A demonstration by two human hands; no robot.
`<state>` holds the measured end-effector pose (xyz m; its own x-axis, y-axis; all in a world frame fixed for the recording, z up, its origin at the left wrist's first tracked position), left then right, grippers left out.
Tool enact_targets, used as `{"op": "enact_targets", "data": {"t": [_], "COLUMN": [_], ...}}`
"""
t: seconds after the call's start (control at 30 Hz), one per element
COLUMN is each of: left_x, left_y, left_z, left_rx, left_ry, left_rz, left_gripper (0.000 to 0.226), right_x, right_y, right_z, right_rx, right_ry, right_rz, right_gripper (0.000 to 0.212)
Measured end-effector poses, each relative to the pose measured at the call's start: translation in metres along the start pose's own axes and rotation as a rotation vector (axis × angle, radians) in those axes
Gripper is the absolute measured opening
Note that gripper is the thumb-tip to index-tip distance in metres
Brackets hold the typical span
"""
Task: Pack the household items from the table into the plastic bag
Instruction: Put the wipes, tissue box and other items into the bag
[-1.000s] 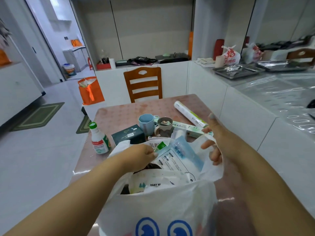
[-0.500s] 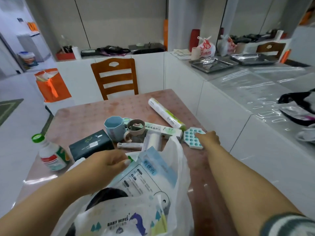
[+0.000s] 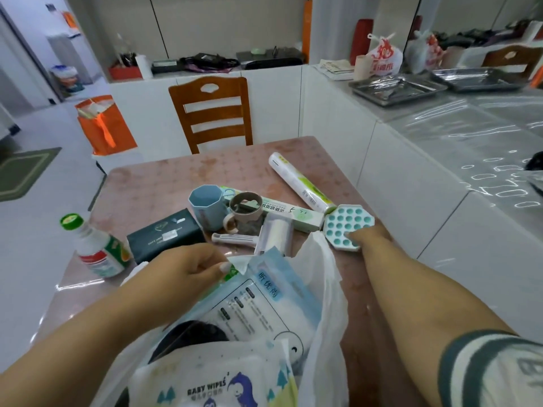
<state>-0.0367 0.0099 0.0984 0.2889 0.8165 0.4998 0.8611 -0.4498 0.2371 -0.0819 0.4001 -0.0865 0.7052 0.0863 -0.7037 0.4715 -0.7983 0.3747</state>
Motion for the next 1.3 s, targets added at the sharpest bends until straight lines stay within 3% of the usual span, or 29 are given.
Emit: {"op": "enact_targets", "data": {"t": [0.07,0.2,0.3,0.33,0.4,0.47,0.57,0.7,0.8,0.9,1.13,1.23,1.3], "left_x": [0.001,-0.001,-0.008,-0.01,-0.018,-0.029,-0.044,-0.049,-0.05,-0.051,-0.071,-0.085,-0.1], "left_y": [0.007,0.027,0.044,0.051,0.063,0.076,0.09,0.105,0.117,0.126,0.124,0.114,0.104], "left_z": [-0.001,-0.008,-0.014,-0.016,-0.023,-0.032,-0.045,-0.056,-0.056,-0.062,-0.078,-0.079,-0.076], "left_rx": [0.017,0.039,0.087,0.092,0.099,0.128,0.248,0.445,0.424,0.441,0.538,0.487,0.493], "left_ry": [-0.012,-0.132,-0.277,-0.35,-0.527,-0.555,-0.302,-0.018,0.125,0.209,0.488,0.622,0.67], "left_rz": [0.019,0.102,0.15,0.156,0.133,0.055,-0.01,-0.019,0.024,0.084,0.107,0.11,0.055], "left_gripper": [0.015,0.024,0.038,0.042,0.048,0.054,0.059,0.04,0.034,0.03,0.011,0.024,0.028], "right_x": [-0.005,-0.056,-0.111,-0.127,-0.148,-0.153,-0.139,-0.091,-0.062,-0.074,-0.105,-0.107,-0.117], "right_y": [0.007,0.055,0.143,0.179,0.247,0.298,0.338,0.366,0.369,0.375,0.388,0.397,0.406], "right_z": [-0.007,-0.058,-0.102,-0.115,-0.132,-0.131,-0.092,-0.014,0.013,0.003,-0.005,0.001,0.018], "right_rx": [-0.014,0.069,-0.088,-0.182,-0.374,-0.538,-0.624,-0.864,-0.785,-0.645,-0.641,-0.731,-0.811], "right_ry": [-0.235,-0.325,-0.609,-0.626,-0.46,-0.176,0.267,0.736,1.043,0.909,0.514,0.262,0.114], "right_rz": [0.0,-0.234,-0.543,-0.656,-0.86,-0.951,-0.919,-0.877,-0.995,-1.078,-1.025,-0.97,-1.029], "right_gripper": [0.055,0.043,0.015,0.016,0.024,0.022,0.016,0.02,0.026,0.04,0.035,0.048,0.059]}}
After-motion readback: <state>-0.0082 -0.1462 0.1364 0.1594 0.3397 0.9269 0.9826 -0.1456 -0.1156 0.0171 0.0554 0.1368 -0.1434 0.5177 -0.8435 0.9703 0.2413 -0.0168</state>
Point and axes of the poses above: each hand's wrist, its own y-axis away from the middle knuckle, its own z-axis out of the palm, x = y × z, the point moved 3 cm from there along -y, towards the middle knuckle
